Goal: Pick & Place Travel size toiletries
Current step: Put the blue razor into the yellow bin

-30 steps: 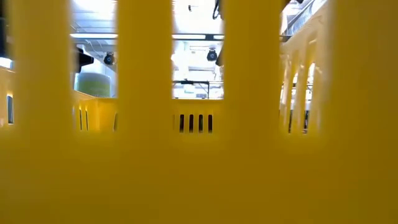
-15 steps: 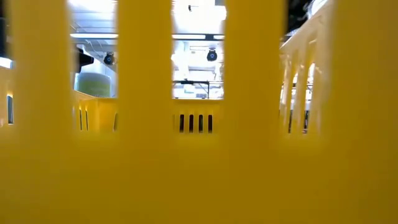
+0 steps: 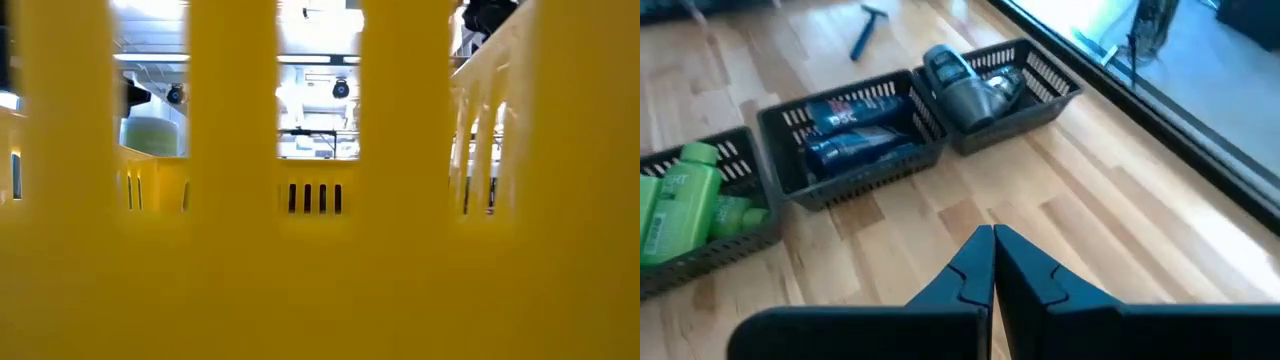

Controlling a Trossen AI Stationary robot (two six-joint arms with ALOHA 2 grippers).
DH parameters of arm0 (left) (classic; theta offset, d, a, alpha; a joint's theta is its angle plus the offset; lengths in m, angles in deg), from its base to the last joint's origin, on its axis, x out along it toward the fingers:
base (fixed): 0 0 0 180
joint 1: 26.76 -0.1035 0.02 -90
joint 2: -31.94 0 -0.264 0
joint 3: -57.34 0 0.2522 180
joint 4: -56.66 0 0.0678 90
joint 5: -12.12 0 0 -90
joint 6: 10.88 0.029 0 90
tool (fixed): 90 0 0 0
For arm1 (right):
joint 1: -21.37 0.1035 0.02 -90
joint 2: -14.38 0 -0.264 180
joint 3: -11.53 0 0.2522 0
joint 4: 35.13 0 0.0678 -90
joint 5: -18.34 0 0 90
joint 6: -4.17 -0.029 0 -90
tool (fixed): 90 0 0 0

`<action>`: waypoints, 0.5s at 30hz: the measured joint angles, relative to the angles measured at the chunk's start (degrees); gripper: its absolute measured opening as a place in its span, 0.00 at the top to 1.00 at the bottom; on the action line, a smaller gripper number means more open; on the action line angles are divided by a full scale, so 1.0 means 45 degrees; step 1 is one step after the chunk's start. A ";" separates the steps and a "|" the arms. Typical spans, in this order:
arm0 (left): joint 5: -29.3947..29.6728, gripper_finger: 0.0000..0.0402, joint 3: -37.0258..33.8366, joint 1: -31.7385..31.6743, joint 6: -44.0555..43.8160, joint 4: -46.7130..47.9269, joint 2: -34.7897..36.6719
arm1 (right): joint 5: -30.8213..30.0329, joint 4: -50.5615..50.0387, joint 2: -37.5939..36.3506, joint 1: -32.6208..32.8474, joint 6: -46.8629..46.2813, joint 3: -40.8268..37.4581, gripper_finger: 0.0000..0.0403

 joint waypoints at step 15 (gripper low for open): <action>-0.0044 0.96 -0.0005 0.0005 -0.1972 -0.0107 0.0000 | 0.5853 1.1460 -0.2572 -0.1757 0.3985 -0.6311 0.99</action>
